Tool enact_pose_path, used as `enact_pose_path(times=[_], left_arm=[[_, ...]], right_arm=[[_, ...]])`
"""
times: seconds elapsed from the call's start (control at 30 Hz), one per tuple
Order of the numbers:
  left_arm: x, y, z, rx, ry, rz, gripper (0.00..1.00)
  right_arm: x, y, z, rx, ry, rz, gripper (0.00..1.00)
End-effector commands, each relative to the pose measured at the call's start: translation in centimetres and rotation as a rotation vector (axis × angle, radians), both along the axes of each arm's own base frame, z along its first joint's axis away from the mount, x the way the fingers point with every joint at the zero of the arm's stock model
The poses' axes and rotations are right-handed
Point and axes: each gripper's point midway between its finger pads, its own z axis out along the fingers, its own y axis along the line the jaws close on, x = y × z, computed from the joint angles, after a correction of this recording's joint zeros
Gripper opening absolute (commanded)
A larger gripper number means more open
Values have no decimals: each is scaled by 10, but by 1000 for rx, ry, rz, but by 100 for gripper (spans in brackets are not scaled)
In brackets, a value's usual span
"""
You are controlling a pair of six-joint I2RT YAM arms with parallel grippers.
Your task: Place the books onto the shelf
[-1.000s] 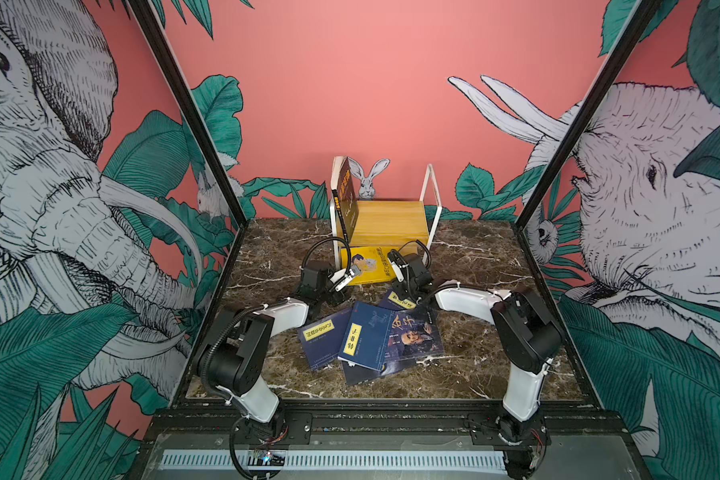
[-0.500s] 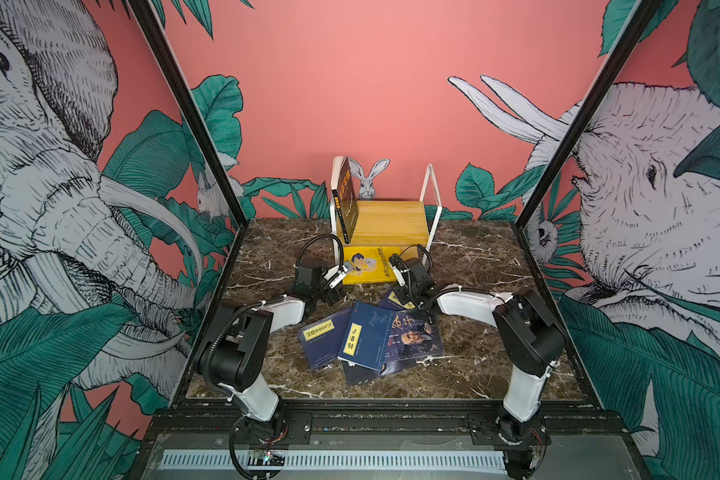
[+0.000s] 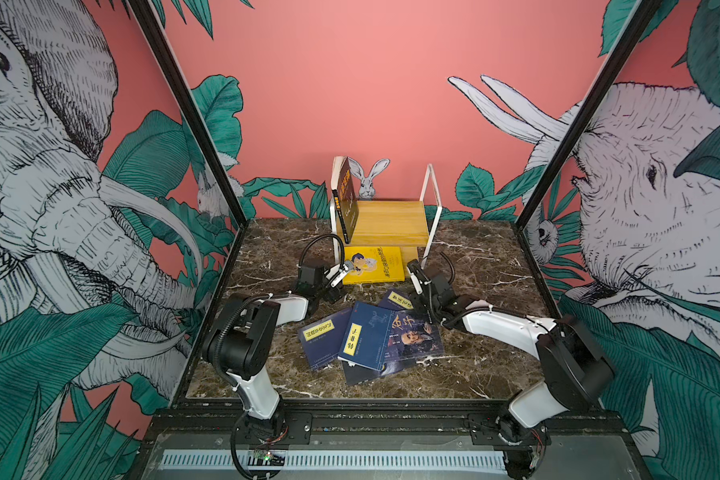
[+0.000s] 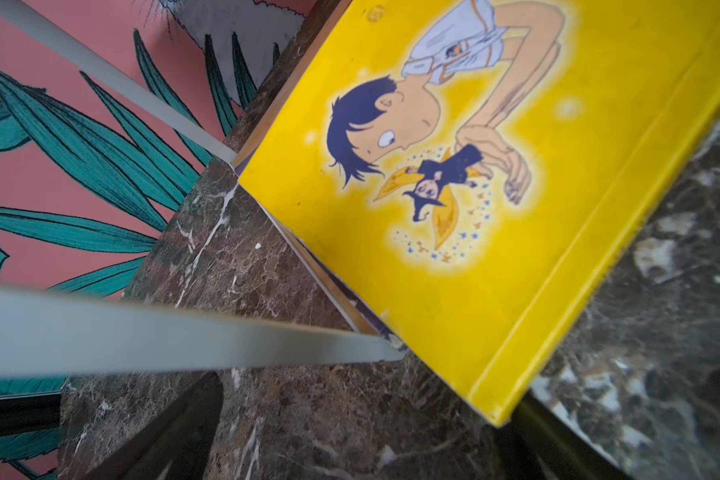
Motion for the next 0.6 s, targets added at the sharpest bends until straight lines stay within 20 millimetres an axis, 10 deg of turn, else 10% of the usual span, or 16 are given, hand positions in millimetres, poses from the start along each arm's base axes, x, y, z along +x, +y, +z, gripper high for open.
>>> enact_pose_path(times=[0.0,0.57], left_arm=[[20,2,27,-32,-89,50,100],[22,2,33,-44,-83,56,100]], right_arm=[[7,6,5,6,-8,5,54],[53,55,-18,-6,51,86,53]])
